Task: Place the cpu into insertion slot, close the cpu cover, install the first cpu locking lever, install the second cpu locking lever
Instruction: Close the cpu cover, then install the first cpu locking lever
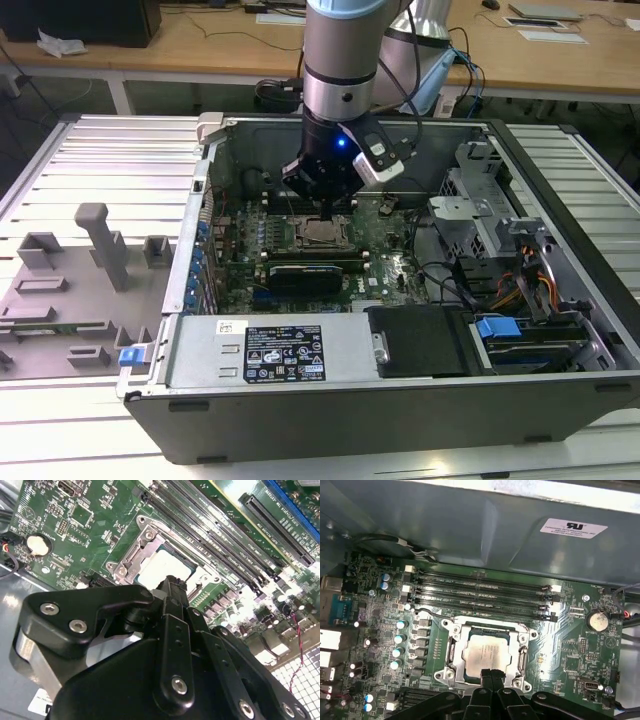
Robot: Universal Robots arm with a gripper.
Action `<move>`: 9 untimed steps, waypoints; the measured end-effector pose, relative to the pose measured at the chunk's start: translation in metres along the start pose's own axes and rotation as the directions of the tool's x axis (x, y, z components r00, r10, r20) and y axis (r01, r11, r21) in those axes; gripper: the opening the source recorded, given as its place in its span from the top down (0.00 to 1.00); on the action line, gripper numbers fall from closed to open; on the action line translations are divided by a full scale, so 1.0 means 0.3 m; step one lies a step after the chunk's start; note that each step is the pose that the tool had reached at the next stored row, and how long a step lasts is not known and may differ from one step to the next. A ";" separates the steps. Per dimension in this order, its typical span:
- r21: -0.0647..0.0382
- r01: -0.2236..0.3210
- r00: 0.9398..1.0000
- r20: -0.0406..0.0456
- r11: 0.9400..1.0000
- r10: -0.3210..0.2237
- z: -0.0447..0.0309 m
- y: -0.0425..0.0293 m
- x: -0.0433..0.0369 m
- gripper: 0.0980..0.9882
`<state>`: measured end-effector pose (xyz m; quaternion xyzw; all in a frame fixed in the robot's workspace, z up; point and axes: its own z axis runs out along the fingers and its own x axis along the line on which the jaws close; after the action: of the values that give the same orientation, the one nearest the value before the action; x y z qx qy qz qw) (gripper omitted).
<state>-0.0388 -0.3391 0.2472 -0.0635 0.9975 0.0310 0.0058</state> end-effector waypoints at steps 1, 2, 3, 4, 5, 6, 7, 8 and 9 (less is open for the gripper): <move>0.000 0.000 1.000 0.000 1.000 0.000 0.000 0.000 0.000 0.99; 0.000 0.000 1.000 0.000 1.000 0.000 0.000 0.000 0.000 0.99; 0.001 0.000 1.000 0.000 1.000 0.000 0.000 0.000 0.000 0.99; 0.001 0.000 1.000 0.000 1.000 0.000 0.000 0.001 0.000 0.99; 0.001 0.000 1.000 0.000 1.000 0.000 0.000 0.001 0.000 0.99; 0.001 0.000 1.000 0.000 1.000 0.000 0.000 0.001 0.000 0.99; 0.001 0.000 1.000 0.000 1.000 0.000 0.000 0.001 0.000 0.99; 0.002 0.000 1.000 0.000 1.000 0.000 0.000 0.001 0.000 0.99; 0.002 0.000 1.000 0.000 1.000 0.000 0.000 0.002 0.000 0.99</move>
<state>-0.0388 -0.3386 0.2472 -0.0635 0.9975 0.0300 0.0057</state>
